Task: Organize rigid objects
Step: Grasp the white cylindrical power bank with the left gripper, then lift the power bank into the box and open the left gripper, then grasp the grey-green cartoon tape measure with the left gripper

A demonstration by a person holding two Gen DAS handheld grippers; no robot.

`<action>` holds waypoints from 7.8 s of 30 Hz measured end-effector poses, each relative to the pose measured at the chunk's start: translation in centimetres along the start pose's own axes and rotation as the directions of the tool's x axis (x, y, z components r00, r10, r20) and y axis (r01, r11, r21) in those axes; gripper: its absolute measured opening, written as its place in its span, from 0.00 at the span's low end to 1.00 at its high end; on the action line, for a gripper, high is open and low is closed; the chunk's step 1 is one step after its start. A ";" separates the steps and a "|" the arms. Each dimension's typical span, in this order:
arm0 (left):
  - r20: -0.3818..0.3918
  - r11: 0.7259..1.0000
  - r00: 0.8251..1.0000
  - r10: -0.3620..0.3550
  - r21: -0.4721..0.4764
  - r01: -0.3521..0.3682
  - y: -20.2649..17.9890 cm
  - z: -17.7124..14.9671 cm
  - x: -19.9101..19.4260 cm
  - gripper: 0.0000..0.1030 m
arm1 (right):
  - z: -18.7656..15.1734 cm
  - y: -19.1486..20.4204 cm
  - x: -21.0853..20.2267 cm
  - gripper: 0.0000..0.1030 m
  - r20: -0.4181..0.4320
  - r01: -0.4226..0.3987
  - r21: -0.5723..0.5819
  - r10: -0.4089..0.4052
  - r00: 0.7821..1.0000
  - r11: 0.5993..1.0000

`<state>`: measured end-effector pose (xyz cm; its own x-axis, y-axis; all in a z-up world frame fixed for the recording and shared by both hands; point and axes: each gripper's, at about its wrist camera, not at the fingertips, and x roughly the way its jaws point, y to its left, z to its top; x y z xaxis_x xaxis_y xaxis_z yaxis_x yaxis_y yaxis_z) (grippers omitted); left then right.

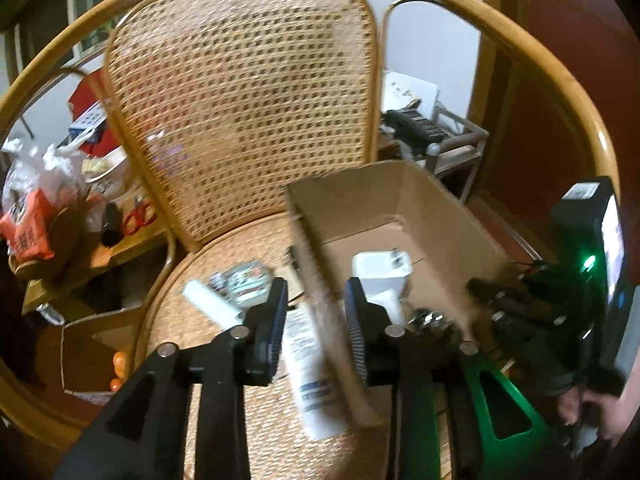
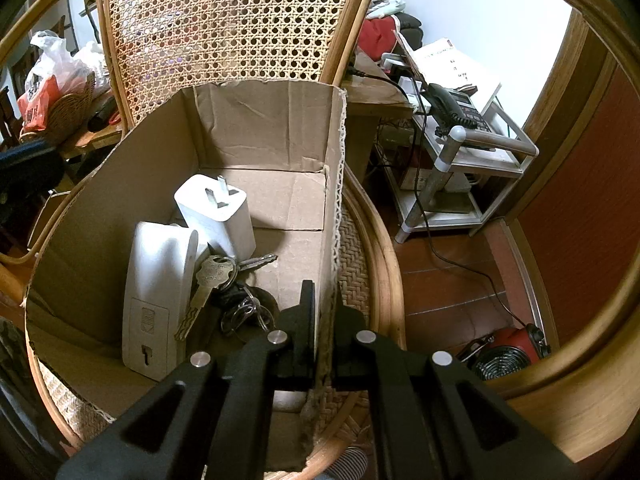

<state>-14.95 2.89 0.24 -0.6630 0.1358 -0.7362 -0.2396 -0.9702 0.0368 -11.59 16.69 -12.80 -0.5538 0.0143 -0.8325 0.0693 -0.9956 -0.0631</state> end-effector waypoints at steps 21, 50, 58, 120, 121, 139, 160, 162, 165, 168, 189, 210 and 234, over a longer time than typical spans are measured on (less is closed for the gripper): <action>-0.200 0.995 0.977 0.067 -0.062 -0.081 6.4 -8.2 7.0 0.41 | 0.0 0.1 0.0 0.06 0.000 0.001 0.002 -0.001 1.000 1.000; -0.223 0.999 0.975 0.016 -0.023 -0.021 6.2 -7.9 10.1 0.01 | -0.2 0.1 -0.1 0.07 0.000 0.000 -0.001 0.000 1.000 1.000; -0.182 0.998 0.983 0.005 -0.056 -0.015 7.6 -7.0 6.9 0.01 | -0.2 0.1 0.0 0.07 -0.002 0.000 0.000 0.000 1.000 1.000; -0.088 0.988 0.992 0.090 -0.114 -0.100 9.2 -3.8 4.0 0.24 | -0.2 0.1 -0.1 0.08 -0.001 -0.003 -0.003 0.003 1.000 1.000; -0.084 0.989 0.993 0.087 -0.114 -0.096 9.2 -3.7 3.7 0.24 | -0.2 0.1 -0.1 0.08 -0.001 -0.003 -0.003 0.003 1.000 1.000; 0.095 0.999 0.995 0.025 -0.035 -0.022 4.1 2.3 -3.9 0.25 | -0.1 0.0 -0.1 0.08 -0.002 -0.002 -0.002 0.002 1.000 1.000; 0.004 0.986 0.990 -0.144 0.080 0.144 -6.9 2.4 -0.4 0.25 | -0.2 0.0 -0.1 0.08 -0.003 -0.002 -0.001 0.002 1.000 1.000; -0.007 0.986 0.989 -0.145 0.077 0.145 -7.2 1.9 0.3 0.25 | -0.1 0.0 -0.1 0.08 -0.002 -0.004 -0.001 0.004 1.000 1.000; -0.003 0.986 0.988 -0.153 0.066 0.153 -7.2 1.7 0.4 0.25 | -0.2 0.1 -0.2 0.08 -0.003 -0.003 -0.002 0.003 1.000 1.000; -0.002 0.987 0.989 -0.146 0.072 0.146 -7.4 1.8 0.4 0.25 | -0.1 0.1 -0.2 0.08 -0.003 -0.003 -0.002 0.003 1.000 1.000; 0.070 0.998 0.996 0.055 -0.036 -0.052 3.5 1.7 -1.0 0.76 | -0.1 0.1 -0.2 0.08 -0.003 -0.004 -0.002 0.004 1.000 1.000; -0.127 0.996 0.991 0.051 -0.062 -0.059 6.9 -2.2 11.3 0.76 | -0.4 0.0 -0.2 0.08 -0.002 -0.006 -0.007 0.006 1.000 1.000; -0.207 0.994 0.978 0.007 -0.107 -0.030 8.0 -1.0 18.3 0.76 | -0.4 -0.1 -0.2 0.08 -0.002 -0.007 -0.008 0.007 1.000 1.000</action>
<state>-28.26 -2.57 -13.59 -0.5037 0.0846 -0.8597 -0.1424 -0.9897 -0.0140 -11.15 16.83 -12.79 -0.5516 0.0078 -0.8341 0.0794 -0.9949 -0.0618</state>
